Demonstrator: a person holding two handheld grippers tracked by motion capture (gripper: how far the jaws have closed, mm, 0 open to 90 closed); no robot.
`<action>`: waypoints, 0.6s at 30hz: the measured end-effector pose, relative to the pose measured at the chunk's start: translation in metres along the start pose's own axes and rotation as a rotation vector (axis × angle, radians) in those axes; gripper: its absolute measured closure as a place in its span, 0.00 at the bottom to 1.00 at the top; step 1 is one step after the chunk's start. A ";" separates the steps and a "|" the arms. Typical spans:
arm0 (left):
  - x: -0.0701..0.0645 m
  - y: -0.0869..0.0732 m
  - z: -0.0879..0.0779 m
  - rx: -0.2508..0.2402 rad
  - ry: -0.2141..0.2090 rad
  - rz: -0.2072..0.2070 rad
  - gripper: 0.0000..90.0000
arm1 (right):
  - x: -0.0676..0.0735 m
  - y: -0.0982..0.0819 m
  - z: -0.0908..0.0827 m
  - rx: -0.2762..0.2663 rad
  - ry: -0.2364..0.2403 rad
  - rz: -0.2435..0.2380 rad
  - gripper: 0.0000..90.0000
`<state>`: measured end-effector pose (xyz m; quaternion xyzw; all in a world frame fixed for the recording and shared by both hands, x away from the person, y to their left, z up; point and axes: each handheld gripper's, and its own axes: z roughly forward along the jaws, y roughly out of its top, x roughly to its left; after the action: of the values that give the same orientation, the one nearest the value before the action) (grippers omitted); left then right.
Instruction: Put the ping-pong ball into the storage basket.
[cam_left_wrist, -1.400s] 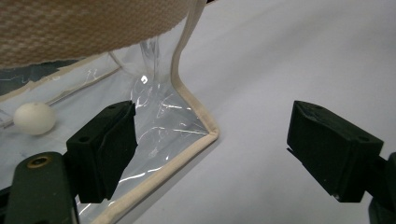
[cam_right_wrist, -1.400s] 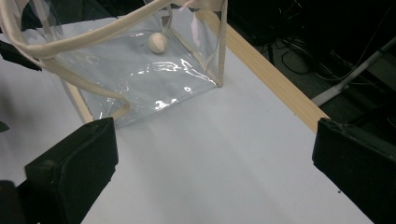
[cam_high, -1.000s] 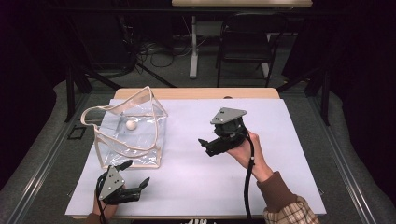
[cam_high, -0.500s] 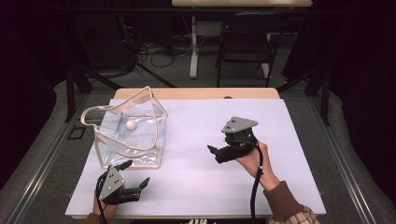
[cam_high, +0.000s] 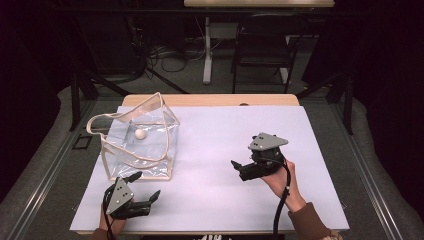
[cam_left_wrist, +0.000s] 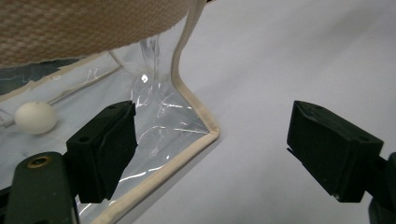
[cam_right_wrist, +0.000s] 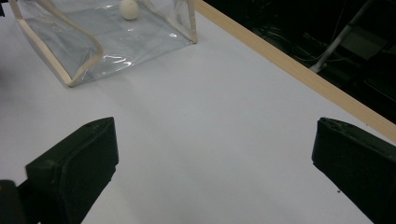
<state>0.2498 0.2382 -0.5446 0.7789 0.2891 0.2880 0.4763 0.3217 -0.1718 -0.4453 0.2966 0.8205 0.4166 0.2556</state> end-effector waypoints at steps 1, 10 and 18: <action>0.000 0.000 0.000 -0.001 -0.002 -0.001 0.18 | 0.000 -0.001 -0.001 0.000 -0.002 0.002 0.00; 0.000 0.000 0.000 0.000 -0.003 0.000 0.18 | -0.004 -0.020 -0.010 -0.002 -0.031 0.022 0.00; 0.000 0.000 0.001 0.002 -0.002 -0.001 0.18 | -0.009 -0.043 -0.019 0.010 -0.054 0.046 0.00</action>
<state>0.2501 0.2377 -0.5451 0.7795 0.2894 0.2867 0.4759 0.3037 -0.2091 -0.4691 0.3275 0.8083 0.4103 0.2664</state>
